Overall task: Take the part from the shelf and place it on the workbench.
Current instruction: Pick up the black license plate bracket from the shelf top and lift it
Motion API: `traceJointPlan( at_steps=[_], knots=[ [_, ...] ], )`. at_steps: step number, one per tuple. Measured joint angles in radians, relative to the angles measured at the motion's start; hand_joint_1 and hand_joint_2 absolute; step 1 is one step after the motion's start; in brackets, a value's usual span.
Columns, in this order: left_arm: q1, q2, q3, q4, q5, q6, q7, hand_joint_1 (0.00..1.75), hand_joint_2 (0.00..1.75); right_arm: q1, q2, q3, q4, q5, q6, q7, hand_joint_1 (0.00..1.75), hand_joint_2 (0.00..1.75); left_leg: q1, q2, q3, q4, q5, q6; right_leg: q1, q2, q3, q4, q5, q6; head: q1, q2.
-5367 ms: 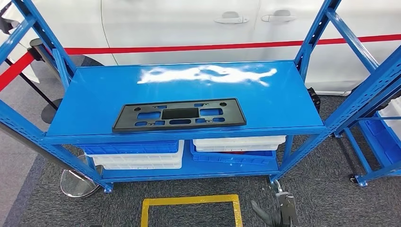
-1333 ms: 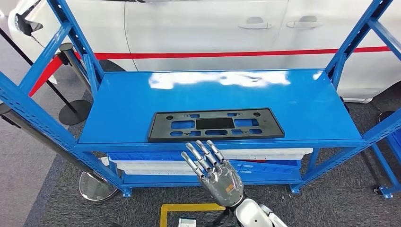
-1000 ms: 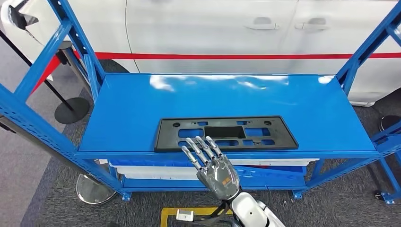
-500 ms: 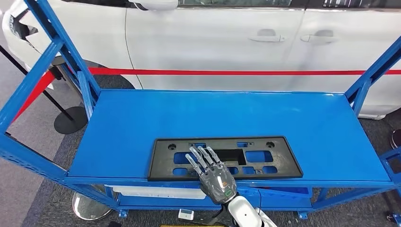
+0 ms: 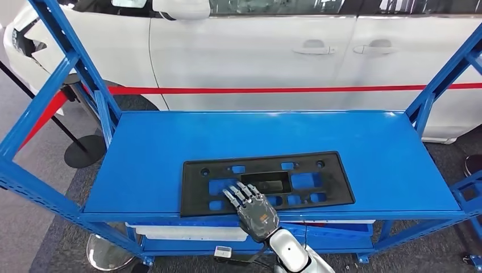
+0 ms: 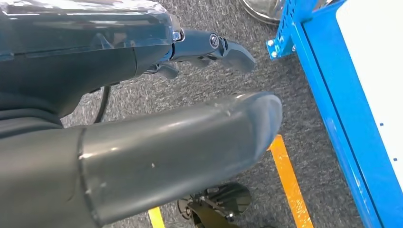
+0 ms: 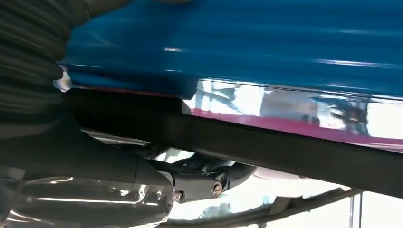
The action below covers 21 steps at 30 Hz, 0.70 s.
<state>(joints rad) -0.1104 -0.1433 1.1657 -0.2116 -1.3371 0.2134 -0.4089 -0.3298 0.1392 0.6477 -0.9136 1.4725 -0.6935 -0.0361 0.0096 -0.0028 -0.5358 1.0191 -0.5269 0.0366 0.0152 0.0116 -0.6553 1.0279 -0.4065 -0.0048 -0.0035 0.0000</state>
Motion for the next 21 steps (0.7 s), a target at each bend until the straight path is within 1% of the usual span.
traceJointPlan(
  at_steps=[1,2,3,4,5,6,7,8,9,10,11,12,13,14,15,16,17,19,20,21],
  knots=[
    [0.0,0.0,0.0,0.0,0.002,-0.005,-0.003,0.0,0.0,-0.007,0.0,-0.004,0.01,-0.018,0.004,-0.009,1.75,1.75,0.004,0.004,-0.002,-0.007,0.025,0.006,-0.002,-0.001,-0.01,0.029,-0.025,0.006,0.002,0.0],
    [0.001,0.0,0.0,0.0,0.005,-0.01,-0.007,0.0,0.0,-0.014,0.0,-0.008,0.017,-0.035,0.01,-0.018,1.75,1.75,0.008,0.008,-0.005,-0.011,0.05,0.009,-0.006,-0.003,-0.028,0.078,-0.065,0.013,0.006,0.0],
    [0.001,0.001,0.0,0.0,0.007,-0.016,-0.01,0.0,0.0,-0.019,0.0,-0.011,0.021,-0.05,0.016,-0.025,1.75,1.75,0.009,0.01,-0.012,-0.011,0.063,0.01,-0.011,-0.004,-0.05,0.141,-0.114,0.02,0.009,0.0],
    [0.001,0.002,0.0,0.0,0.01,-0.021,-0.012,0.0,0.0,-0.025,0.0,-0.013,0.023,-0.062,0.022,-0.031,1.75,1.75,0.01,0.012,-0.021,-0.011,0.072,0.009,-0.018,-0.005,-0.072,0.204,-0.156,0.027,0.011,0.0],
    [0.002,0.002,0.0,0.0,0.012,-0.024,-0.013,0.0,0.0,-0.03,0.0,-0.014,0.025,-0.071,0.027,-0.035,1.75,1.75,0.01,0.012,-0.031,-0.01,0.078,0.006,-0.024,-0.006,-0.083,0.247,-0.18,0.032,0.011,0.0],
    [0.003,0.003,0.0,0.0,0.014,-0.028,-0.014,0.0,0.0,-0.036,0.0,-0.015,0.026,-0.076,0.029,-0.038,1.75,1.75,0.01,0.012,-0.041,-0.009,0.083,0.003,-0.03,-0.007,-0.075,0.255,-0.184,0.037,0.011,0.0],
    [0.006,0.004,0.0,0.0,0.015,-0.03,-0.014,0.0,0.0,-0.04,0.0,-0.015,0.026,-0.08,0.03,-0.04,1.66,1.75,0.011,0.011,-0.05,-0.008,0.088,-0.001,-0.034,-0.008,-0.045,0.223,-0.171,0.039,0.011,0.0],
    [0.008,0.004,0.0,0.0,0.014,-0.032,-0.014,0.0,0.0,-0.044,0.0,-0.016,0.027,-0.082,0.031,-0.041,1.31,1.75,0.012,0.01,-0.056,-0.007,0.093,-0.005,-0.036,-0.009,0.004,0.158,-0.149,0.04,0.011,0.0],
    [0.009,0.004,-0.001,0.0,0.013,-0.033,-0.013,0.0,0.0,-0.048,0.001,-0.016,0.027,-0.083,0.03,-0.042,0.88,1.75,0.012,0.009,-0.06,-0.006,0.097,-0.01,-0.037,-0.01,0.055,0.083,-0.128,0.038,0.011,0.0],
    [0.01,0.004,-0.001,0.0,0.011,-0.033,-0.013,0.0,0.0,-0.051,0.001,-0.016,0.026,-0.084,0.029,-0.042,0.44,1.75,0.012,0.007,-0.062,-0.005,0.099,-0.016,-0.036,-0.011,0.096,0.022,-0.113,0.035,0.01,0.0],
    [0.01,0.004,-0.002,0.0,0.009,-0.033,-0.012,0.0,0.0,-0.053,0.002,-0.017,0.027,-0.084,0.028,-0.041,0.09,1.75,0.012,0.005,-0.063,-0.005,0.102,-0.023,-0.033,-0.012,0.12,-0.016,-0.106,0.03,0.008,0.0],
    [0.01,0.004,-0.002,0.0,0.006,-0.033,-0.01,0.0,0.0,-0.054,0.002,-0.018,0.027,-0.085,0.025,-0.04,0.0,1.75,0.012,0.004,-0.062,-0.007,0.104,-0.03,-0.029,-0.012,0.127,-0.03,-0.103,0.024,0.007,0.0],
    [0.01,0.004,-0.003,0.0,0.003,-0.033,-0.009,0.0,0.0,-0.055,0.003,-0.02,0.027,-0.086,0.022,-0.039,0.0,1.75,0.013,0.003,-0.061,-0.01,0.107,-0.038,-0.025,-0.012,0.126,-0.032,-0.1,0.017,0.006,0.0],
    [0.01,0.004,-0.003,0.0,0.001,-0.032,-0.008,0.0,0.0,-0.055,0.003,-0.021,0.028,-0.087,0.019,-0.037,0.0,1.75,0.014,0.002,-0.061,-0.012,0.109,-0.045,-0.026,-0.013,0.128,-0.036,-0.093,0.008,0.006,0.0],
    [0.011,0.004,-0.004,0.0,-0.001,-0.032,-0.008,0.0,0.0,-0.055,0.002,-0.023,0.028,-0.087,0.018,-0.036,0.0,1.75,0.015,0.002,-0.064,-0.006,0.107,-0.05,-0.027,-0.013,0.13,-0.041,-0.085,0.0,0.006,0.0],
    [0.011,0.005,-0.004,0.0,-0.003,-0.032,-0.008,0.0,0.0,-0.055,0.002,-0.024,0.029,-0.087,0.018,-0.035,0.0,1.75,0.016,0.002,-0.074,0.015,0.093,-0.053,-0.029,-0.014,0.132,-0.047,-0.077,-0.007,0.004,0.0],
    [0.012,0.005,-0.004,0.0,-0.003,-0.032,-0.007,0.0,0.0,-0.055,0.002,-0.025,0.029,-0.088,0.017,-0.034,0.0,1.75,0.017,0.002,-0.094,0.061,0.066,-0.054,-0.031,-0.015,0.134,-0.051,-0.071,-0.012,0.003,0.0],
    [0.013,0.005,-0.005,0.0,-0.003,-0.032,-0.007,0.0,0.0,-0.053,0.001,-0.027,0.031,-0.088,0.018,-0.034,0.0,1.75,0.018,0.002,-0.157,0.197,-0.002,-0.057,-0.027,-0.016,0.134,-0.051,-0.072,-0.018,0.0,0.0],
    [0.014,0.005,-0.005,0.0,-0.003,-0.032,-0.007,0.0,0.0,-0.051,0.001,-0.027,0.032,-0.088,0.018,-0.033,0.0,1.75,0.018,0.002,-0.185,0.254,-0.021,-0.059,-0.025,-0.016,0.135,-0.05,-0.074,-0.018,0.0,0.0],
    [0.016,0.005,-0.005,0.0,-0.003,-0.032,-0.007,0.0,0.0,-0.049,0.001,-0.027,0.033,-0.089,0.019,-0.034,0.0,1.75,0.018,0.002,-0.199,0.279,-0.02,-0.06,-0.024,-0.015,0.138,-0.048,-0.077,-0.018,0.0,0.0]
  ],
)
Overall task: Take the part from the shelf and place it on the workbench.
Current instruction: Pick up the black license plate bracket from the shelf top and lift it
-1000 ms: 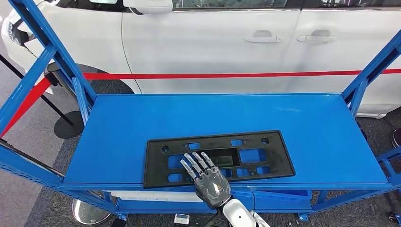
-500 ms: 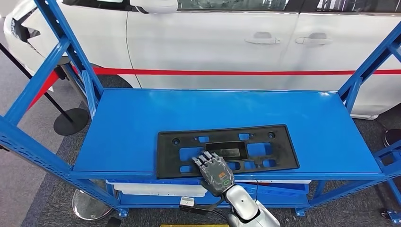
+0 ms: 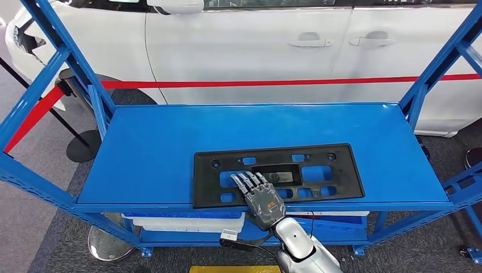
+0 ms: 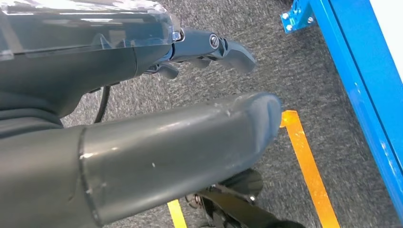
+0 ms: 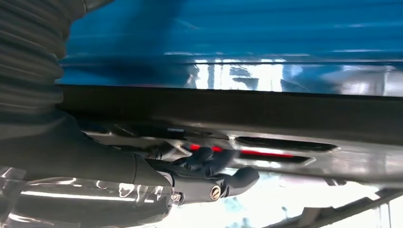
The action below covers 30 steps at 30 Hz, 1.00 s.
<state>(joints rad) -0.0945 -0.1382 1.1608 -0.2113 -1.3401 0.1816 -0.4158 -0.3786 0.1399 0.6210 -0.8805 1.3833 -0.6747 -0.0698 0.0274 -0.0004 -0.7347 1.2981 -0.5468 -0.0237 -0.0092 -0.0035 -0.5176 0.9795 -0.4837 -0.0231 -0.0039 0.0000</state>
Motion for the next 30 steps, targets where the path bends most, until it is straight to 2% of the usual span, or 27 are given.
traceJointPlan(
  at_steps=[1,3,4,5,6,9,10,11,13,14,15,16,17,18,19,20,21,22,24,25,27,29,30],
  knots=[
    [0.001,0.001,0.0,0.0,0.0,0.0,0.0,0.0,0.0,0.003,0.0,0.0,0.0,-0.001,0.0,0.0,0.0,1.75,0.0,0.0,0.005,-0.015,0.021,0.0,0.0,0.002,0.004,0.002,-0.004,0.001,0.0,0.0],
    [0.002,0.002,-0.002,0.0,0.0,0.001,0.0,0.0,0.0,0.011,0.0,0.0,0.0,-0.002,0.0,-0.002,0.0,1.75,0.001,0.002,0.062,-0.139,0.091,0.002,0.0,0.006,0.014,0.008,-0.017,0.008,0.0,0.0],
    [0.002,0.003,-0.003,0.0,0.0,0.001,0.001,0.0,0.0,0.015,0.0,0.0,0.001,-0.002,0.0,-0.002,0.0,1.75,0.0,0.002,0.091,-0.201,0.113,0.005,0.001,0.008,0.016,0.013,-0.025,0.013,0.0,0.0],
    [0.001,0.003,-0.005,0.0,-0.001,0.002,0.001,0.0,0.0,0.017,-0.001,0.0,0.001,-0.002,0.001,-0.001,0.0,1.75,-0.001,0.002,0.111,-0.243,0.124,0.01,0.003,0.011,0.016,0.018,-0.032,0.019,0.0,0.0],
    [0.0,0.003,-0.007,0.0,-0.001,0.002,0.001,0.0,0.0,0.019,-0.002,-0.001,0.001,-0.002,0.001,-0.001,0.0,1.75,-0.003,0.002,0.118,-0.26,0.121,0.015,0.005,0.013,0.014,0.021,-0.036,0.024,0.001,0.0],
    [0.0,0.002,-0.011,0.0,-0.002,0.003,0.002,0.0,0.0,0.022,-0.006,-0.001,0.0,-0.001,0.0,0.0,0.0,1.75,-0.004,0.002,0.121,-0.263,0.116,0.034,0.003,0.015,0.014,0.024,-0.044,0.04,0.003,0.0],
    [0.0,0.002,-0.012,0.0,-0.003,0.003,0.002,0.0,0.0,0.024,-0.008,-0.001,0.0,-0.001,0.0,0.001,0.0,1.75,-0.003,0.002,0.123,-0.266,0.116,0.04,0.002,0.014,0.006,0.042,-0.056,0.046,0.004,0.0],
    [0.0,0.001,-0.013,0.0,-0.003,0.003,0.002,0.0,0.0,0.025,-0.009,-0.002,-0.001,-0.001,-0.001,0.001,0.0,1.75,-0.001,0.004,0.126,-0.269,0.116,0.046,0.0,0.012,-0.014,0.081,-0.078,0.052,0.007,0.0],
    [0.0,0.001,-0.013,0.0,-0.003,0.003,0.002,0.0,0.0,0.027,-0.012,-0.002,-0.001,-0.001,-0.001,0.002,0.0,1.75,-0.001,0.007,0.126,-0.27,0.114,0.053,-0.003,0.01,-0.088,0.213,-0.138,0.059,0.011,0.0],
    [0.0,0.002,-0.013,0.0,-0.003,0.003,0.002,0.0,0.0,0.029,-0.012,-0.002,-0.001,-0.001,-0.001,0.002,0.0,1.75,-0.002,0.008,0.126,-0.27,0.112,0.054,-0.004,0.01,-0.127,0.276,-0.158,0.061,0.011,0.0],
    [-0.001,0.002,-0.013,0.0,-0.003,0.003,0.002,0.0,0.0,0.03,-0.013,-0.002,-0.001,-0.001,-0.001,0.002,0.0,1.75,-0.002,0.009,0.127,-0.27,0.111,0.054,-0.005,0.009,-0.153,0.312,-0.159,0.062,0.011,0.0],
    [-0.001,0.002,-0.014,0.0,-0.003,0.003,0.002,0.0,0.0,0.031,-0.014,-0.002,-0.001,-0.001,0.0,0.002,0.03,1.75,-0.002,0.009,0.129,-0.27,0.11,0.053,-0.005,0.009,-0.159,0.307,-0.138,0.062,0.012,0.0],
    [-0.001,0.001,-0.014,0.0,-0.003,0.002,0.002,0.0,0.0,0.032,-0.014,-0.002,-0.001,-0.001,0.0,0.001,0.05,1.75,-0.002,0.007,0.132,-0.27,0.109,0.052,-0.005,0.009,-0.143,0.261,-0.1,0.059,0.012,0.0],
    [-0.001,0.001,-0.014,0.0,-0.003,0.002,0.002,0.0,0.0,0.032,-0.014,-0.002,-0.002,-0.002,0.001,0.001,0.08,1.75,-0.002,0.006,0.135,-0.27,0.108,0.05,-0.005,0.009,-0.112,0.188,-0.057,0.054,0.012,0.0],
    [-0.001,0.0,-0.015,0.0,-0.004,0.002,0.002,0.0,0.0,0.032,-0.014,-0.002,-0.003,-0.002,0.003,0.0,0.19,1.75,-0.004,0.004,0.137,-0.27,0.107,0.046,-0.002,0.009,-0.082,0.118,-0.024,0.049,0.012,0.0],
    [-0.001,-0.001,-0.015,0.0,-0.004,0.001,0.002,0.0,0.0,0.032,-0.014,-0.002,-0.003,-0.002,0.005,-0.001,0.28,1.75,-0.005,0.002,0.138,-0.27,0.106,0.042,0.001,0.008,-0.06,0.066,-0.003,0.044,0.011,0.0],
    [-0.002,-0.001,-0.015,0.0,-0.004,0.001,0.002,0.0,0.0,0.032,-0.014,-0.002,-0.004,-0.002,0.007,-0.002,0.4,1.75,-0.006,0.0,0.138,-0.27,0.105,0.036,0.004,0.007,-0.049,0.039,0.004,0.039,0.01,0.0],
    [-0.003,-0.001,-0.015,0.0,-0.004,0.0,0.002,0.0,0.0,0.032,-0.014,-0.002,-0.004,-0.002,0.009,-0.004,0.52,1.75,-0.007,-0.002,0.139,-0.272,0.106,0.03,0.007,0.005,-0.05,0.034,0.003,0.034,0.01,0.0],
    [-0.003,-0.001,-0.015,0.0,-0.006,0.0,0.002,0.0,0.0,0.034,-0.013,-0.002,-0.006,-0.002,0.013,-0.008,0.57,1.75,-0.006,-0.005,0.139,-0.276,0.107,0.017,0.005,0.002,-0.047,0.027,0.008,0.023,0.009,0.0],
    [-0.003,-0.001,-0.016,0.0,-0.008,0.0,0.002,0.0,0.0,0.036,-0.012,-0.002,-0.007,-0.002,0.014,-0.011,0.58,1.75,-0.006,-0.005,0.133,-0.264,0.099,0.013,0.002,-0.001,-0.043,0.021,0.012,0.017,0.008,0.0],
    [-0.004,-0.001,-0.016,0.0,-0.012,-0.001,0.003,0.0,0.0,0.04,-0.01,-0.002,-0.011,-0.002,0.016,-0.015,0.59,1.75,-0.006,-0.005,0.094,-0.18,0.05,0.008,-0.003,-0.01,-0.037,0.012,0.016,0.006,0.002,0.0],
    [-0.002,-0.001,-0.016,0.0,-0.015,-0.001,0.004,0.0,0.0,0.046,-0.01,-0.002,-0.013,-0.004,0.016,-0.016,0.63,1.75,-0.005,-0.005,0.03,-0.044,-0.012,0.001,-0.002,-0.016,-0.035,0.013,0.013,0.001,-0.002,0.0],
    [0.0,-0.001,-0.016,0.0,-0.015,-0.001,0.005,0.0,0.0,0.049,-0.01,-0.002,-0.013,-0.005,0.017,-0.016,0.65,1.75,-0.004,-0.005,0.008,0.0,-0.023,-0.002,-0.001,-0.017,-0.034,0.014,0.011,0.001,-0.002,0.0]
  ],
)
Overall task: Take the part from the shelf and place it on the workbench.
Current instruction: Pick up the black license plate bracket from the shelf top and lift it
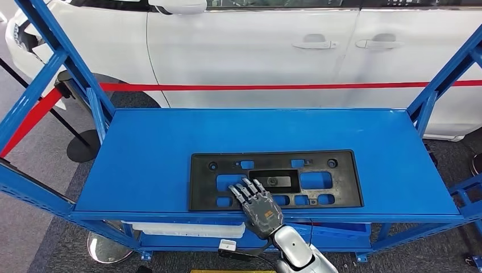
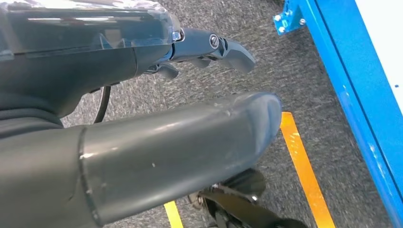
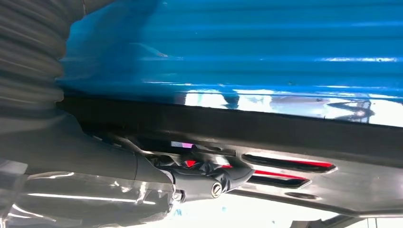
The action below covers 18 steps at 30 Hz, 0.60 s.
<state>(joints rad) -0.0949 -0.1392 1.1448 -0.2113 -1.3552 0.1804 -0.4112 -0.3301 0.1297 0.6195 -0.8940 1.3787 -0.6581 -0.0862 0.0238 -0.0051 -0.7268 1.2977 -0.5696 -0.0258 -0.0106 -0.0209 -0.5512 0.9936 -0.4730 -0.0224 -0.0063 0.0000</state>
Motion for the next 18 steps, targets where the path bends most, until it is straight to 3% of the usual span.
traceJointPlan(
  at_steps=[1,2,4,6,9,11,13,15,16,17,18],
  knots=[
    [0.001,0.0,0.0,0.0,0.0,0.0,0.0,0.0,0.0,0.003,0.0,0.0,0.0,-0.001,0.0,-0.001,0.68,1.75,0.001,0.0,-0.004,0.007,0.009,-0.003,-0.001,0.0,0.002,0.002,-0.003,0.001,0.0,0.0],
    [0.002,0.001,0.0,0.0,-0.001,0.0,0.001,0.0,0.0,0.005,0.0,0.0,-0.001,-0.002,0.0,-0.001,0.72,1.75,0.004,0.001,0.013,-0.029,0.036,-0.006,-0.003,0.002,0.004,0.004,-0.006,0.005,0.0,0.0],
    [0.002,0.002,0.0,0.0,-0.001,0.0,0.001,0.0,0.0,0.009,-0.001,0.0,-0.005,-0.003,0.001,-0.002,0.81,1.75,0.01,0.003,0.078,-0.159,0.096,-0.011,-0.005,0.01,0.006,0.017,-0.016,0.016,0.0,0.0],
    [0.0,0.002,0.0,0.0,-0.001,0.0,0.002,0.0,0.0,0.01,-0.002,0.0,-0.01,-0.004,0.0,-0.002,0.88,1.75,0.012,0.005,0.115,-0.235,0.112,-0.002,-0.002,0.025,0.003,0.03,-0.029,0.031,0.0,0.0],
    [-0.004,0.001,-0.001,0.0,-0.002,0.0,0.003,0.0,0.0,0.011,-0.01,0.0,-0.015,-0.005,0.0,0.001,0.85,1.75,0.008,0.013,0.119,-0.245,0.109,0.024,-0.001,0.038,0.002,0.027,-0.034,0.046,0.003,0.0],
    [-0.006,0.001,-0.001,0.0,-0.002,0.0,0.003,0.0,0.0,0.011,-0.016,-0.001,-0.017,-0.005,0.0,0.002,0.59,1.75,0.012,0.018,0.121,-0.25,0.116,0.038,-0.004,0.034,-0.013,0.062,-0.058,0.054,0.007,0.0],
    [-0.008,0.001,-0.001,0.0,-0.002,0.0,0.003,0.0,0.0,0.01,-0.02,-0.001,-0.017,-0.006,0.0,0.004,0.17,1.75,0.012,0.023,0.116,-0.253,0.123,0.048,-0.006,0.027,-0.067,0.173,-0.125,0.06,0.011,0.0],
    [-0.009,0.001,-0.001,0.0,-0.002,0.0,0.003,0.0,0.0,0.009,-0.022,-0.001,-0.017,-0.006,0.001,0.004,0.0,1.75,0.01,0.026,0.109,-0.252,0.127,0.051,-0.007,0.026,-0.124,0.291,-0.176,0.064,0.012,0.0],
    [-0.009,0.001,-0.001,0.0,-0.002,0.0,0.004,0.0,0.0,0.008,-0.022,-0.002,-0.017,-0.006,0.002,0.004,0.0,1.75,0.009,0.026,0.107,-0.252,0.129,0.051,-0.008,0.026,-0.132,0.31,-0.175,0.064,0.012,0.0],
    [-0.009,0.001,-0.001,0.0,-0.003,0.0,0.005,0.0,0.0,0.007,-0.023,-0.002,-0.018,-0.006,0.003,0.005,0.0,1.75,0.008,0.024,0.106,-0.252,0.13,0.05,-0.008,0.026,-0.118,0.287,-0.154,0.062,0.012,0.0],
    [-0.008,0.001,-0.001,0.0,-0.003,0.0,0.006,0.0,0.0,0.005,-0.023,-0.002,-0.02,-0.006,0.003,0.005,0.0,1.75,0.008,0.022,0.107,-0.252,0.132,0.047,-0.008,0.026,-0.085,0.227,-0.119,0.058,0.012,0.0]
  ],
)
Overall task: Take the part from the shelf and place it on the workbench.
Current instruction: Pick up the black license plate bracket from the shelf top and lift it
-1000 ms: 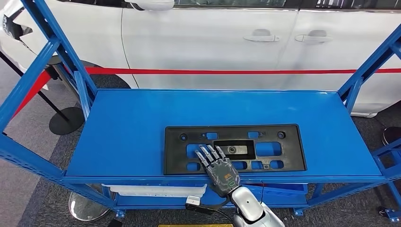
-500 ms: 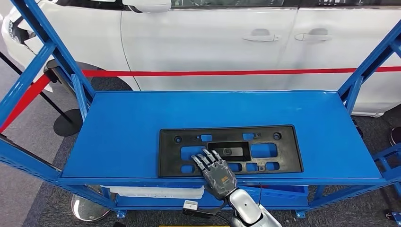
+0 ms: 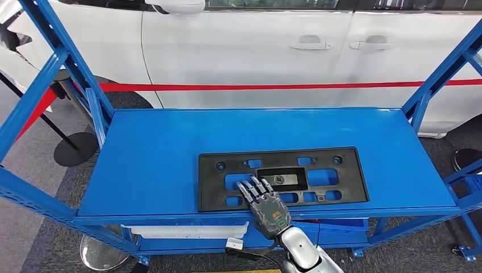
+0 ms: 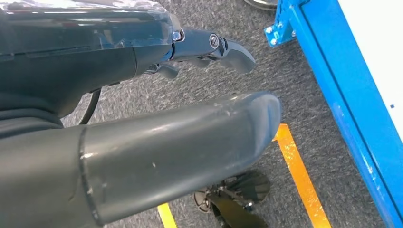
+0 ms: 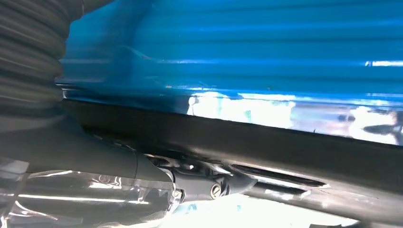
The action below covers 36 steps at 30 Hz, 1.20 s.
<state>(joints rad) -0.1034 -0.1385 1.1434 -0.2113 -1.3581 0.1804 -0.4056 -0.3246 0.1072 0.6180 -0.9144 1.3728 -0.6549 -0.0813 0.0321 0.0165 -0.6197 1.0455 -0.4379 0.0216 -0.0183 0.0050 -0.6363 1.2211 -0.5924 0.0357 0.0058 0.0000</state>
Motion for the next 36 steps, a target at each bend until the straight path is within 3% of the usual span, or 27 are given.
traceJointPlan(
  at_steps=[2,3,6,8,11,12,13,14,17,19,23,25,27,28,29,30,33,34,36],
  knots=[
    [0.0,-0.001,-0.001,0.0,0.0,0.0,0.001,0.0,0.0,-0.004,0.0,0.0,-0.005,0.0,0.001,0.0,0.0,1.75,-0.002,-0.007,0.001,0.001,0.003,-0.008,0.002,0.0,0.071,-0.138,0.06,-0.009,0.0,0.0],
    [-0.001,-0.002,-0.002,0.0,0.0,0.0,0.001,0.0,0.0,-0.004,0.0,0.0,-0.007,0.0,0.002,0.0,0.0,1.75,-0.004,-0.01,0.001,0.001,0.004,-0.013,0.004,-0.001,0.091,-0.181,0.075,-0.012,-0.001,0.0],
    [0.0,-0.002,-0.004,0.0,0.001,-0.001,0.0,0.0,0.0,-0.003,0.002,0.0,-0.015,0.0,0.004,0.0,0.0,1.75,-0.006,-0.017,0.002,-0.007,0.012,-0.033,0.008,-0.005,0.096,-0.202,0.087,-0.025,-0.002,0.0],
    [0.001,-0.001,-0.005,0.0,0.003,-0.006,0.0,0.0,0.0,0.0,0.004,0.0,-0.023,0.0,0.007,0.0,0.0,1.75,-0.005,-0.018,-0.01,0.016,-0.004,-0.042,0.004,-0.01,0.101,-0.213,0.096,-0.04,-0.005,0.0],
    [0.002,-0.001,-0.006,0.0,-0.001,-0.016,0.0,0.0,0.0,0.007,0.005,0.0,-0.034,0.0,0.013,0.001,0.0,1.75,-0.004,-0.018,-0.086,0.182,-0.089,-0.046,0.005,-0.019,0.104,-0.218,0.097,-0.054,-0.014,0.0],
    [0.004,-0.001,-0.007,0.0,-0.003,-0.018,-0.001,0.0,0.0,0.009,0.005,0.0,-0.036,0.0,0.015,0.001,0.0,1.75,-0.004,-0.018,-0.113,0.237,-0.107,-0.047,0.008,-0.02,0.105,-0.217,0.095,-0.056,-0.015,0.0],
    [0.007,0.0,-0.007,0.0,-0.003,-0.019,-0.001,0.0,0.0,0.011,0.005,0.0,-0.037,0.0,0.015,0.001,0.0,1.75,-0.004,-0.018,-0.127,0.264,-0.107,-0.048,0.009,-0.02,0.108,-0.217,0.093,-0.057,-0.015,0.0],
    [0.009,0.0,-0.008,0.0,-0.002,-0.02,-0.001,0.0,0.0,0.013,0.005,0.0,-0.039,0.0,0.016,0.001,0.0,1.75,-0.004,-0.018,-0.123,0.253,-0.088,-0.048,0.01,-0.019,0.112,-0.216,0.09,-0.057,-0.016,0.0],
    [0.01,0.002,-0.01,0.0,0.0,-0.023,0.0,0.0,0.0,0.019,0.005,0.0,-0.045,0.0,0.017,0.002,0.0,1.75,-0.004,-0.016,-0.042,0.081,-0.002,-0.042,0.012,-0.013,0.119,-0.203,0.076,-0.046,-0.017,0.0],
    [0.009,0.002,-0.012,0.0,0.0,-0.023,0.0,0.0,0.0,0.02,0.004,0.0,-0.051,-0.001,0.019,0.003,0.0,1.75,-0.007,-0.016,-0.017,0.023,0.006,-0.033,0.016,-0.007,0.112,-0.192,0.067,-0.034,-0.016,0.0],
    [0.008,0.001,-0.016,0.0,-0.001,-0.023,-0.003,0.0,0.0,0.025,0.001,0.0,-0.062,-0.006,0.026,0.003,0.0,1.75,-0.007,-0.015,-0.014,0.011,0.001,-0.006,0.013,-0.004,0.103,-0.177,0.049,-0.013,-0.012,0.0],
    [0.008,0.001,-0.018,0.0,-0.001,-0.023,-0.006,0.0,0.0,0.026,-0.003,0.0,-0.064,-0.007,0.028,0.003,0.0,1.75,-0.004,-0.013,-0.015,0.005,0.005,0.004,0.01,-0.004,0.062,-0.09,-0.007,-0.004,-0.005,0.0],
    [0.007,0.001,-0.019,0.0,0.0,-0.023,-0.008,0.0,0.0,0.026,-0.006,0.0,-0.065,-0.008,0.028,0.003,0.0,1.75,-0.006,-0.011,-0.019,0.005,0.007,0.008,0.007,-0.004,-0.002,0.035,-0.066,0.003,0.0,0.0],
    [0.007,0.001,-0.019,0.0,0.0,-0.023,-0.008,0.0,0.0,0.026,-0.007,0.0,-0.065,-0.008,0.028,0.003,0.0,1.75,-0.006,-0.011,-0.021,0.005,0.008,0.008,0.005,-0.004,-0.021,0.072,-0.073,0.004,0.0,0.0],
    [0.008,0.001,-0.019,0.0,0.0,-0.023,-0.008,0.0,0.0,0.026,-0.008,0.0,-0.066,-0.01,0.028,0.003,0.0,1.75,-0.007,-0.011,-0.021,0.005,0.01,0.008,0.005,-0.004,-0.022,0.073,-0.059,0.004,0.0,0.0],
    [0.008,0.001,-0.019,0.0,-0.001,-0.023,-0.008,0.0,0.0,0.026,-0.008,0.0,-0.067,-0.011,0.028,0.003,0.0,1.75,-0.007,-0.011,-0.021,0.006,0.012,0.007,0.005,-0.004,-0.003,0.036,-0.028,0.002,0.0,0.0],
    [0.007,-0.002,-0.021,0.0,-0.003,-0.024,-0.008,0.0,0.0,0.026,-0.008,0.0,-0.072,-0.017,0.031,0.001,0.0,1.75,-0.009,-0.018,-0.021,0.005,0.021,-0.003,0.01,-0.003,0.093,-0.155,0.064,-0.011,-0.001,0.0],
    [0.007,-0.003,-0.022,0.0,-0.003,-0.024,-0.008,0.0,0.0,0.026,-0.008,0.0,-0.073,-0.019,0.031,0.0,0.0,1.75,-0.009,-0.021,-0.021,0.003,0.025,-0.009,0.012,-0.002,0.107,-0.187,0.076,-0.015,-0.001,0.0],
    [0.008,-0.004,-0.022,0.0,-0.003,-0.024,-0.008,0.0,0.0,0.026,-0.007,0.0,-0.078,-0.021,0.033,-0.003,0.0,1.75,-0.01,-0.024,-0.021,-0.004,0.036,-0.024,0.016,-0.003,0.105,-0.199,0.086,-0.025,-0.001,0.0]
  ],
)
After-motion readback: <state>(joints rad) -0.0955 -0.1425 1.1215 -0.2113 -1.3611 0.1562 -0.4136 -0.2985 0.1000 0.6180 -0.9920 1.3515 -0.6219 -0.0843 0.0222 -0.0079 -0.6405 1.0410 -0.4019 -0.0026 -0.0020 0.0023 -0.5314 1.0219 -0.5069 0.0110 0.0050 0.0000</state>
